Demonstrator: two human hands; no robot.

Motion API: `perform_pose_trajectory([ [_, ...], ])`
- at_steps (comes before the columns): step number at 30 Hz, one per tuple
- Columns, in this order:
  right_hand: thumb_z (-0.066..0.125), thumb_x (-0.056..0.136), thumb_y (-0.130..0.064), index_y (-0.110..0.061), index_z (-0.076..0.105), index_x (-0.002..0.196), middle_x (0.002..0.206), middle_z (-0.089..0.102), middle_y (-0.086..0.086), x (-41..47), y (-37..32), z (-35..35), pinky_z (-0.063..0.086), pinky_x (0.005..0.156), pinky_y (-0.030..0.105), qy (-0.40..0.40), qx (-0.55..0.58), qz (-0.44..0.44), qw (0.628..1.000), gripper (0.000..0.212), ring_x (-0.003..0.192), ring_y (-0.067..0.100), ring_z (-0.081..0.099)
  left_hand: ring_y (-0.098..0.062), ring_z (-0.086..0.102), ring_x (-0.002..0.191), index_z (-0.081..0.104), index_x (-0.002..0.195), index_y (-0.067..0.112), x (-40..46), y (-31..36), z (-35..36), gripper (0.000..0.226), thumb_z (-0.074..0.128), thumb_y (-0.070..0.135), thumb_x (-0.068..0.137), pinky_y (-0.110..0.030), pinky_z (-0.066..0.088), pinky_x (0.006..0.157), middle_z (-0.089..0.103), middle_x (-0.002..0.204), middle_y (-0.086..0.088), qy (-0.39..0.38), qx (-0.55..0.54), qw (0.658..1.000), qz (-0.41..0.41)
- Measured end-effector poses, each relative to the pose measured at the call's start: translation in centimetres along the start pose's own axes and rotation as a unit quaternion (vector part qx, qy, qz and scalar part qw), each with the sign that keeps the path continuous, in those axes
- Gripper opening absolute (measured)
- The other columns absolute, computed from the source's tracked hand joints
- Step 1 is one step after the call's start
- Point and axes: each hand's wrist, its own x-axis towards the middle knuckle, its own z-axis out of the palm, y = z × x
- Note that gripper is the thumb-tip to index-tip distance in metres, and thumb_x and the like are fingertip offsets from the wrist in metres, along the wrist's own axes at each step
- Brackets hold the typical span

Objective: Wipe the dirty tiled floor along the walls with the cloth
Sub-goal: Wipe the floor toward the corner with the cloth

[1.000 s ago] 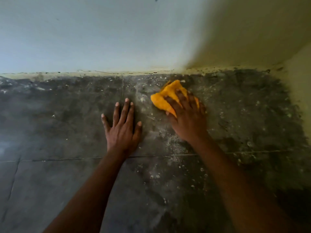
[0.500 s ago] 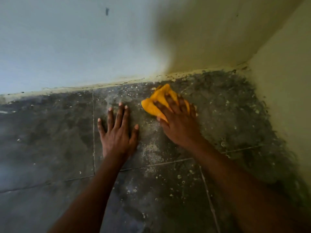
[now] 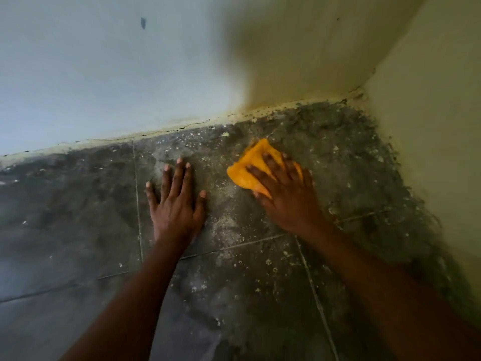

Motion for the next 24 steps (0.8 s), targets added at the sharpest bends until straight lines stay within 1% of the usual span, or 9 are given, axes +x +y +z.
perform_pose_trajectory([
  [3,0.027,0.098,-0.064,-0.049,0.014,0.161,0.174,0.011,0.001,-2.3,6.1,-1.7,0.022,0.119,0.067,0.007,-0.016,0.114,0.993,0.066,0.155,0.042,0.02,-0.021,-0.012,0.163,0.005,0.169,0.026,-0.4,1.6,-0.5,0.079,0.007,0.065,0.1,-0.061,-0.007,0.128,-0.01,0.176,0.006,-0.018,-0.02,1.0,0.011],
  [5,0.031,0.099,-0.064,-0.049,0.013,0.161,0.175,0.007,0.001,1.3,9.0,-2.2,0.015,0.122,0.069,0.041,0.029,0.242,0.969,0.067,0.157,0.043,0.012,-0.023,-0.015,0.162,0.005,0.168,0.028,-0.1,4.3,0.2,0.076,0.009,0.063,0.1,-0.061,-0.011,0.128,-0.01,0.176,0.004,-0.031,-0.05,0.997,0.044],
  [7,0.037,0.103,-0.059,-0.047,0.015,0.162,0.175,0.004,0.0,4.6,8.4,-1.7,0.009,0.122,0.07,0.051,0.067,0.301,0.95,0.064,0.158,0.043,0.007,-0.028,-0.018,0.162,0.011,0.167,0.03,0.2,7.1,1.1,0.072,0.019,0.056,0.1,-0.061,-0.017,0.126,-0.008,0.175,0.007,-0.028,-0.077,0.996,0.032],
  [10,0.034,0.102,-0.06,-0.047,0.014,0.162,0.175,0.007,0.002,2.5,5.2,-0.1,0.012,0.122,0.071,0.038,0.043,0.221,0.974,0.064,0.157,0.044,0.01,-0.032,-0.018,0.161,0.013,0.168,0.034,0.1,9.2,2.4,0.07,0.024,0.053,0.101,-0.062,-0.018,0.125,-0.006,0.176,0.009,-0.012,-0.063,0.998,-0.012],
  [14,0.03,0.1,-0.063,-0.055,0.013,0.16,0.174,0.009,-0.008,-8.1,4.7,-0.2,0.023,0.12,0.064,0.007,-0.004,0.084,0.996,0.063,0.158,0.035,0.017,-0.033,-0.017,0.161,0.009,0.168,0.034,-0.1,9.6,2.3,0.069,0.024,0.053,0.103,-0.063,-0.01,0.127,-0.006,0.177,0.006,0.001,-0.047,0.999,-0.007],
  [17,0.026,0.097,-0.064,-0.05,0.02,0.158,0.173,0.019,0.001,-9.0,9.4,-1.2,0.026,0.119,0.068,0.035,-0.009,0.195,0.98,0.063,0.154,0.041,0.026,-0.028,-0.013,0.163,0.009,0.169,0.028,0.1,10.0,2.2,0.071,0.025,0.053,0.104,-0.059,-0.005,0.13,-0.006,0.177,0.001,0.003,-0.049,0.999,0.009],
  [20,0.034,0.098,-0.062,-0.043,0.025,0.16,0.173,0.016,0.006,-2.1,10.3,-1.0,0.015,0.12,0.071,0.081,0.035,0.33,0.94,0.065,0.156,0.045,0.016,-0.025,-0.011,0.163,0.01,0.169,0.024,0.5,10.0,2.6,0.074,0.024,0.055,0.103,-0.056,-0.006,0.131,-0.005,0.177,0.0,0.014,-0.046,0.999,0.016],
  [22,0.04,0.101,-0.059,-0.044,0.021,0.162,0.175,0.008,0.006,0.9,7.9,-0.6,0.009,0.122,0.071,0.066,0.056,0.328,0.941,0.065,0.157,0.046,0.007,-0.025,-0.01,0.163,0.011,0.169,0.024,0.3,9.9,3.0,0.075,0.026,0.058,0.103,-0.055,-0.006,0.131,-0.004,0.177,0.0,0.012,-0.051,0.998,0.016],
  [24,0.037,0.101,-0.06,-0.047,0.017,0.162,0.175,0.005,0.002,-0.6,5.2,0.0,0.009,0.122,0.069,0.06,0.045,0.233,0.97,0.065,0.158,0.043,0.005,-0.024,-0.008,0.164,0.014,0.169,0.024,0.2,9.9,3.0,0.076,0.028,0.059,0.103,-0.056,-0.003,0.131,-0.003,0.177,0.0,0.013,-0.05,0.999,0.017],
])
